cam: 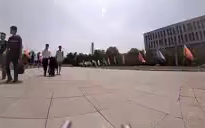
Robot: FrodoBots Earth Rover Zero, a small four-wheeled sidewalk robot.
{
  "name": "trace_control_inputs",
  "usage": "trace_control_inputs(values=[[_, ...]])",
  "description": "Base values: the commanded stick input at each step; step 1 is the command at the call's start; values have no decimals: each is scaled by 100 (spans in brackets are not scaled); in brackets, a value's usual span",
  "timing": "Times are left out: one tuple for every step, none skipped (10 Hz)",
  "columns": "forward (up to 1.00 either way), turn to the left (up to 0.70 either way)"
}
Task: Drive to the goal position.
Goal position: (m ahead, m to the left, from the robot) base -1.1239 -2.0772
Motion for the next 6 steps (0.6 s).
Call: trace_control_inputs(values=[[100, -20], [100, -4], [100, 0], [100, 0], [100, -3], [100, -1]])
